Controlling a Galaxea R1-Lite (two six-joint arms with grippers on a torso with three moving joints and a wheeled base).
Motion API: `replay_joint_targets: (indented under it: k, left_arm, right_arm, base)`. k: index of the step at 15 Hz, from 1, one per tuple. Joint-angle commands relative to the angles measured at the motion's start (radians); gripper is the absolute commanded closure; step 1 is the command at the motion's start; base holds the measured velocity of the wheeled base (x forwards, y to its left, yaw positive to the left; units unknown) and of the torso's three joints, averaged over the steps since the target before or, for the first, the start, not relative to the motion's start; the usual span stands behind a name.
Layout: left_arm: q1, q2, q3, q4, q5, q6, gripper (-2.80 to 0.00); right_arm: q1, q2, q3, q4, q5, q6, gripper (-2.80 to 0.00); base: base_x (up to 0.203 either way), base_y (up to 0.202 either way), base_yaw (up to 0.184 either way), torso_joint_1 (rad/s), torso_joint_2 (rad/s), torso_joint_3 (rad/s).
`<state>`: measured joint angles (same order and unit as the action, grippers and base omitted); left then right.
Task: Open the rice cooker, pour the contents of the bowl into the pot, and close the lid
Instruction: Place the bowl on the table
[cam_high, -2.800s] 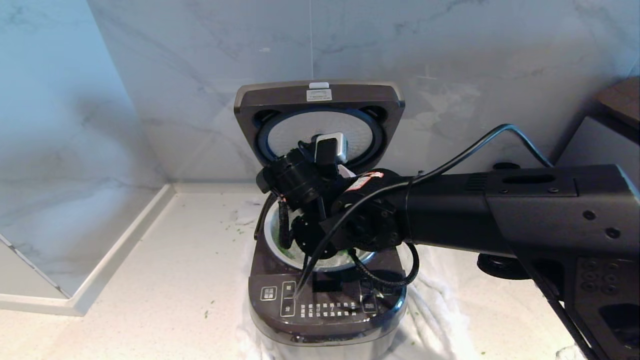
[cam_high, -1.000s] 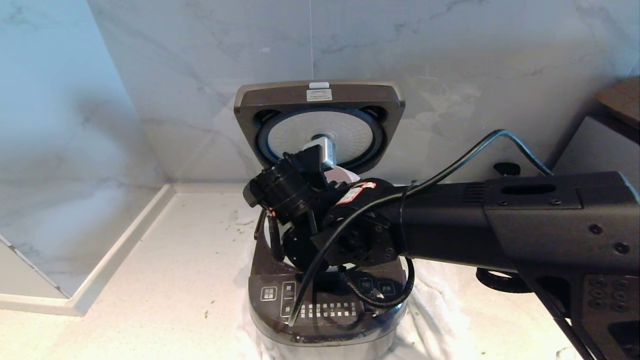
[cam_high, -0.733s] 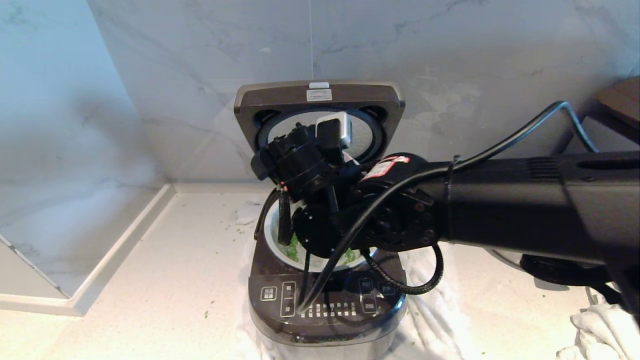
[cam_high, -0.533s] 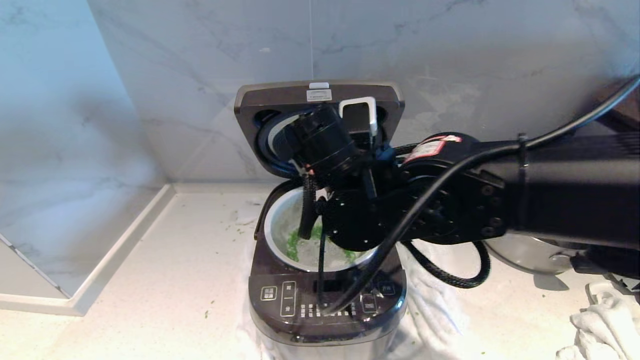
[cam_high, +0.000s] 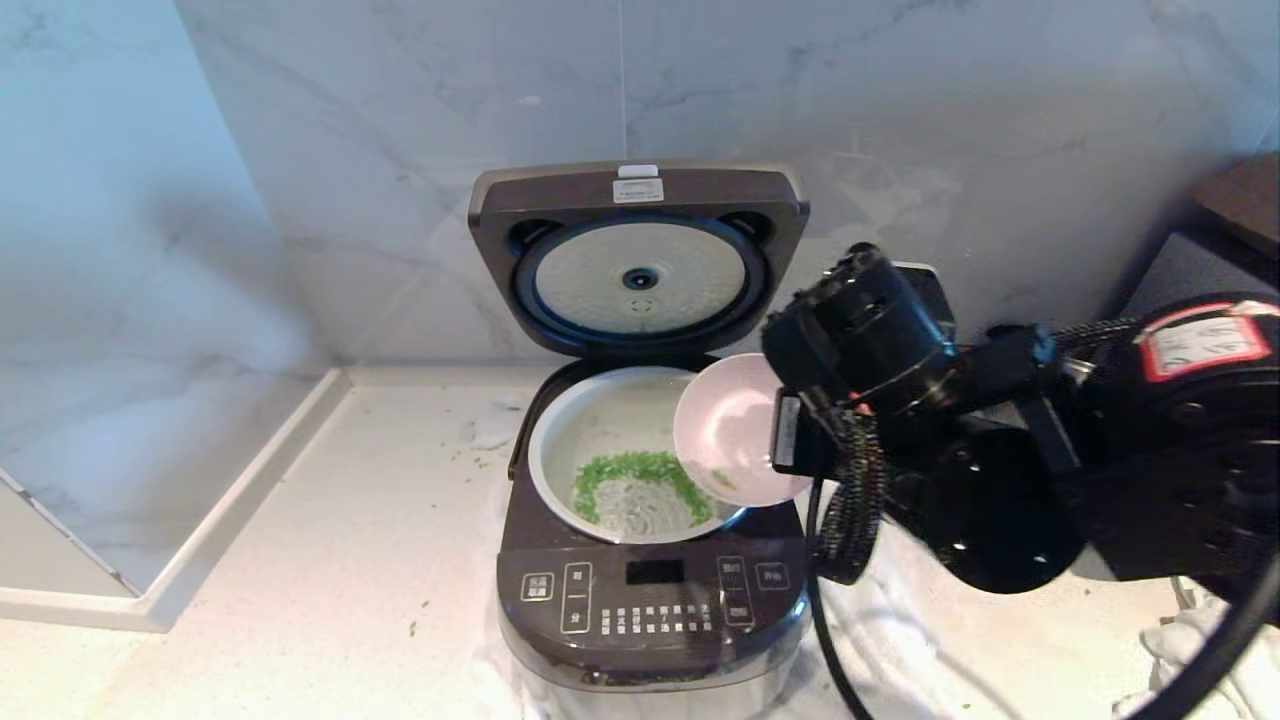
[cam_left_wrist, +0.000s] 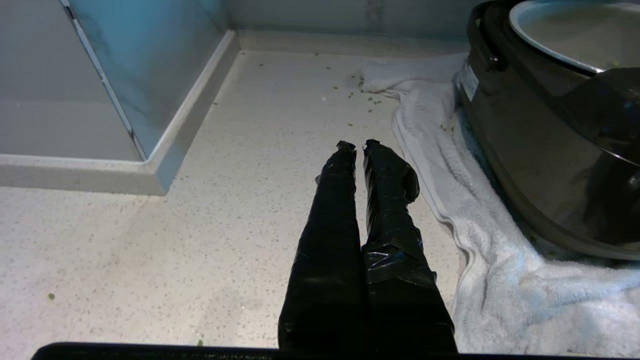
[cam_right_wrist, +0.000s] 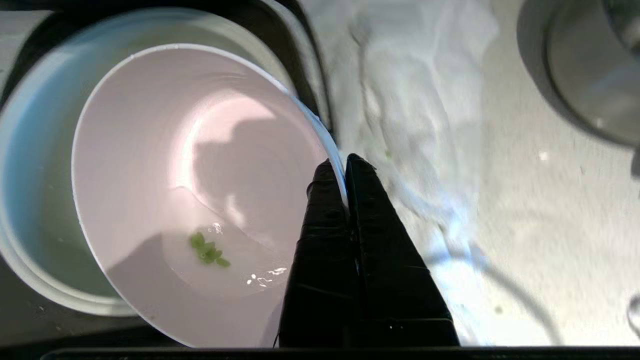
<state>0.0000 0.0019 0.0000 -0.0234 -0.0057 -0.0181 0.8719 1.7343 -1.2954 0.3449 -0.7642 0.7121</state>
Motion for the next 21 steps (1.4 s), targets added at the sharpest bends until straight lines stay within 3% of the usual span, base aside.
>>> replay_joint_targets:
  k: [1, 6, 9, 11, 13, 16, 19, 21]
  left_arm:
    - [0.000, 0.000, 0.008, -0.001, 0.001, 0.000, 0.00]
    - [0.000, 0.000, 0.008, 0.000, 0.000, 0.000, 0.00]
    - [0.002, 0.000, 0.006, 0.003, 0.000, 0.001, 0.00]
    - [0.002, 0.000, 0.006, 0.003, 0.000, 0.001, 0.00]
    - [0.002, 0.000, 0.006, 0.003, 0.000, 0.001, 0.00]
    - [0.003, 0.000, 0.006, 0.005, 0.000, 0.001, 0.00]
    - [0.003, 0.000, 0.006, 0.005, 0.000, 0.001, 0.00]
    - [0.003, 0.000, 0.006, 0.005, 0.000, 0.001, 0.00]
  right_arm:
    - [-0.032, -0.132, 0.089, 0.001, 0.030, 0.027, 0.00]
    - [-0.093, -0.442, 0.310, -0.001, 0.100, 0.050, 0.00]
    - [-0.113, -0.670, 0.507, 0.000, 0.212, 0.092, 0.00]
    - [-0.171, -0.804, 0.652, 0.000, 0.305, 0.111, 0.00]
    - [-0.282, -0.885, 0.737, 0.014, 0.374, 0.119, 0.00]
    - [-0.375, -0.901, 0.753, 0.084, 0.425, 0.121, 0.00]
    - [-0.403, -0.860, 0.740, 0.086, 0.437, 0.121, 0.00]
    - [-0.491, -0.773, 0.682, 0.086, 0.451, 0.100, 0.00]
  base:
    - [0.000, 0.000, 0.000, 0.000, 0.00, 0.000]
    - [0.000, 0.000, 0.000, 0.000, 0.00, 0.000]
    - [0.000, 0.000, 0.000, 0.000, 0.00, 0.000]
    - [0.000, 0.000, 0.000, 0.000, 0.00, 0.000]
    - [0.000, 0.000, 0.000, 0.000, 0.00, 0.000]
    - [0.000, 0.000, 0.000, 0.000, 0.00, 0.000]
    - [0.000, 0.000, 0.000, 0.000, 0.00, 0.000]
    - [0.000, 0.000, 0.000, 0.000, 0.00, 0.000]
